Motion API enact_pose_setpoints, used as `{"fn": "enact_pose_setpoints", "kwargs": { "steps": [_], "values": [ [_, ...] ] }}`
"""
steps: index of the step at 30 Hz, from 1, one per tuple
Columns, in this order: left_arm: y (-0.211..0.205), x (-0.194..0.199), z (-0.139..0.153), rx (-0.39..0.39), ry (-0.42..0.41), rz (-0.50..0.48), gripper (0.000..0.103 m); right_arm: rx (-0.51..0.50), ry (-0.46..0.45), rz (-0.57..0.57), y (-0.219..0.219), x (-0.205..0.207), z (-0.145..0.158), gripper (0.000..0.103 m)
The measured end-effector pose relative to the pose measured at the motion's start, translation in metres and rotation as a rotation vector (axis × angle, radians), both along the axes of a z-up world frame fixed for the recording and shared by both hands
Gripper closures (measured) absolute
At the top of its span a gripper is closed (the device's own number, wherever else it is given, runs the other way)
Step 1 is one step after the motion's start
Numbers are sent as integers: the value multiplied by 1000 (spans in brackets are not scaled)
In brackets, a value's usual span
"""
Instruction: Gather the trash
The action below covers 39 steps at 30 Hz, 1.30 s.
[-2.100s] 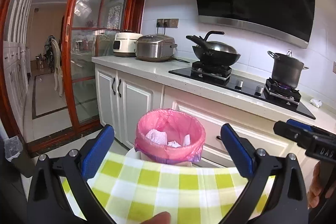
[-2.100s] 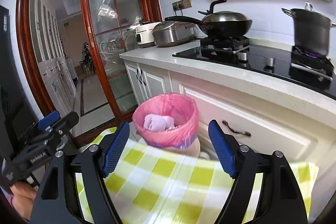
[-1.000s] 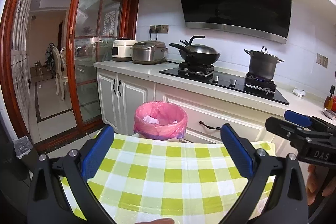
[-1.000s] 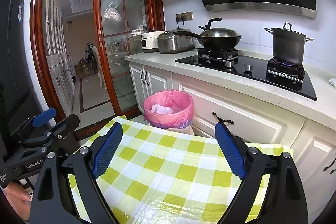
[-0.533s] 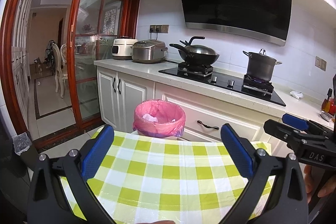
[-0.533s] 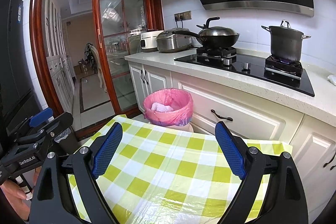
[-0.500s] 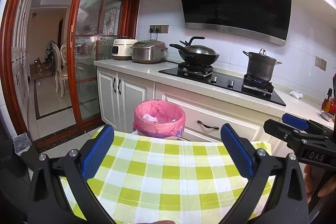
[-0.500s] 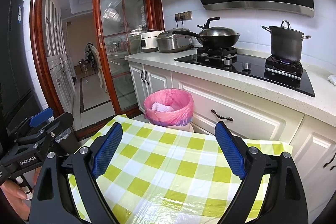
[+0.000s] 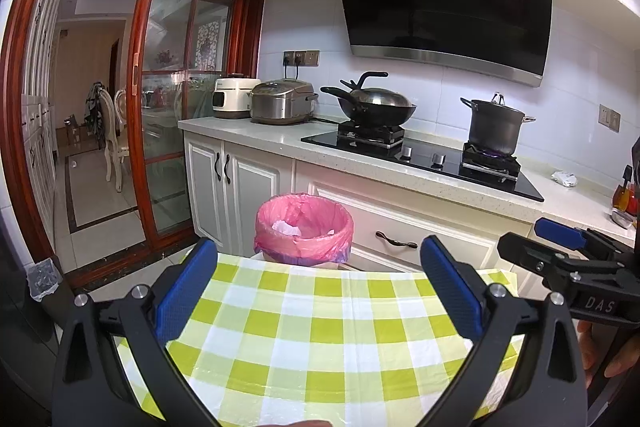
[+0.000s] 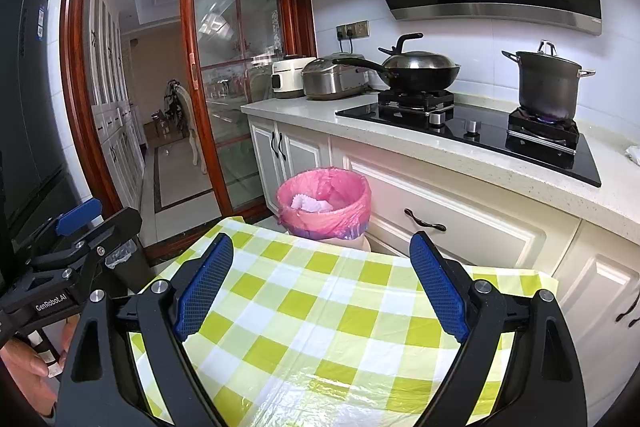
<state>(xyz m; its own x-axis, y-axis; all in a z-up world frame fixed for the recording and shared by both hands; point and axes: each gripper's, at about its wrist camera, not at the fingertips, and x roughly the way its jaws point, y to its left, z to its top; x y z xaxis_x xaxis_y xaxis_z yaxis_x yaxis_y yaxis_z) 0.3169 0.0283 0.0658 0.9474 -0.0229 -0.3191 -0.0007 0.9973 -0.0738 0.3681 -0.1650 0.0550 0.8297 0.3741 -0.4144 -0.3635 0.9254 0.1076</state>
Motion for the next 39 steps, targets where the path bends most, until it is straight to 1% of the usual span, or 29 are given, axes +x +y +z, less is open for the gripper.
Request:
{"fn": "enact_pose_setpoints", "kwargs": {
  "steps": [16,39],
  "values": [
    [-4,0,-2,23,10,-5,5,5,4,-5,-3,1,-1,18],
    [-7,-3,-8,26,14,-9,5,17,11,-20,-11,-2,-8,18]
  ]
}}
